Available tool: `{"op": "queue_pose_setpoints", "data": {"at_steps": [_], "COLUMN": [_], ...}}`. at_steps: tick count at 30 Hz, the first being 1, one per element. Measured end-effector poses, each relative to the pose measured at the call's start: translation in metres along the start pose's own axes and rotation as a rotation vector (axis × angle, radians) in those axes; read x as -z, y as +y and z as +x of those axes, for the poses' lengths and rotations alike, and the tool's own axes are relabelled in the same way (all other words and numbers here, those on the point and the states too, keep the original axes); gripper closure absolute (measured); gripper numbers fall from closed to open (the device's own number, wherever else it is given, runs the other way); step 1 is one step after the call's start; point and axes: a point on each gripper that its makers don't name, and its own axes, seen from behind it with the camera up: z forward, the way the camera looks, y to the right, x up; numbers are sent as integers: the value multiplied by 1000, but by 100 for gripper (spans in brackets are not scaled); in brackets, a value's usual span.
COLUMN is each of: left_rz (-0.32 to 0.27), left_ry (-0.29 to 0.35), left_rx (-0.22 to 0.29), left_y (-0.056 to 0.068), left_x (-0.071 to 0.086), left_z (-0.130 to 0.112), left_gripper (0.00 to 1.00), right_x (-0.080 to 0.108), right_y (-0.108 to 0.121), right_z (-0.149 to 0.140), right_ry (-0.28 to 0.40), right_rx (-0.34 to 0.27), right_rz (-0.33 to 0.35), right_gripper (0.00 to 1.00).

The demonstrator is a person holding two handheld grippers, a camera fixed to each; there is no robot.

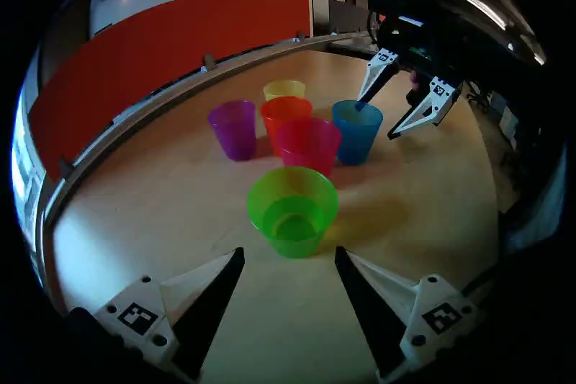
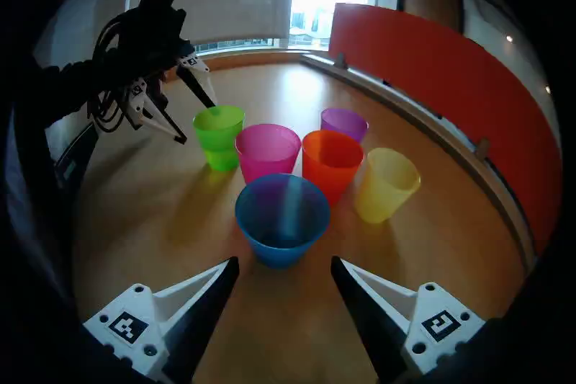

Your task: Pour water

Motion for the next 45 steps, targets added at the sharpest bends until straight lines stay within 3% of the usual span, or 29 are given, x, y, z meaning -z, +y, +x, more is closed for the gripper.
{"op": "queue_pose_setpoints", "data": {"at_steps": [8,17,23,32,38,45], "left_rz": [70,142,204,286,374,430], "left_ry": [21,64,100,186,217,287], "left_rx": [35,113,144,207,250,296], "left_y": [-7,-12,-22,-30,-43,-43], "left_x": [19,36,47,58,73,86], "left_z": [-3,-4,0,7,5,12], "left_gripper": [7,7,7,7,7,7], "right_x": [22,43,56,75,88,99], "right_y": [5,11,20,37,46,53], "right_z": [-10,-18,-22,-29,-40,-39], "right_ry": [3,16,23,45,37,68], "right_rx": [-45,-140,-188,-276,-323,-369], "right_rz": [-60,-128,-178,-286,-373,-461], "right_gripper": [1,1,1,1,1,1]}}
